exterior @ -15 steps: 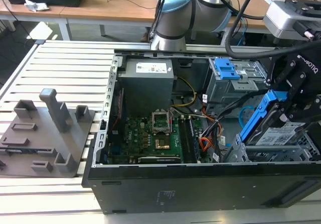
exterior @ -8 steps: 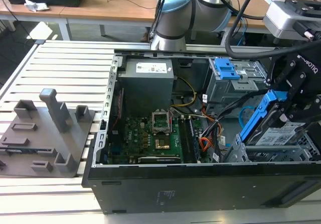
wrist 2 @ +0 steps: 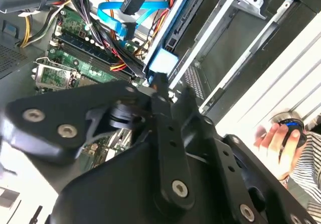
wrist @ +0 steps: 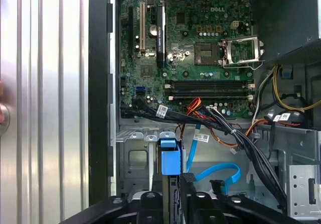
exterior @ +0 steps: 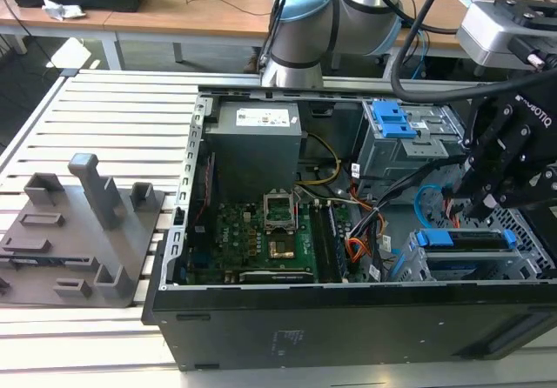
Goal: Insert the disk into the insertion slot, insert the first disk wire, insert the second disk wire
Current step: 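Insert the disk into the insertion slot, then insert the first disk wire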
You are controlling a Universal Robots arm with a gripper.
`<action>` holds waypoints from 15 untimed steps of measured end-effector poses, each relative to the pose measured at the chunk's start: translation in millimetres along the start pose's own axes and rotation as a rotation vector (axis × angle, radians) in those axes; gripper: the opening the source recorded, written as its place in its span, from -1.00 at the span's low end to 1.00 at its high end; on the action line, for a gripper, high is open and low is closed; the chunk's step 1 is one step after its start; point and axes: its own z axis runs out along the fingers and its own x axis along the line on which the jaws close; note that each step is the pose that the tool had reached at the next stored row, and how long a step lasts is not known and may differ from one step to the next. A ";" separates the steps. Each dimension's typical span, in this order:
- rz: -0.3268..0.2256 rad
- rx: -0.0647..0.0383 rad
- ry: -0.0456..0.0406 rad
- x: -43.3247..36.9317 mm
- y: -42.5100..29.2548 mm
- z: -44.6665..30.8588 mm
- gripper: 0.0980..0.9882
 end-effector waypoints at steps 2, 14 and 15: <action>0.000 0.000 0.0000 0.0 0.0 0.1 -0.96; 0.000 0.000 0.0000 0.0 0.0 0.4 -0.98; 0.000 0.000 -0.0004 0.0 -1.3 0.6 -0.98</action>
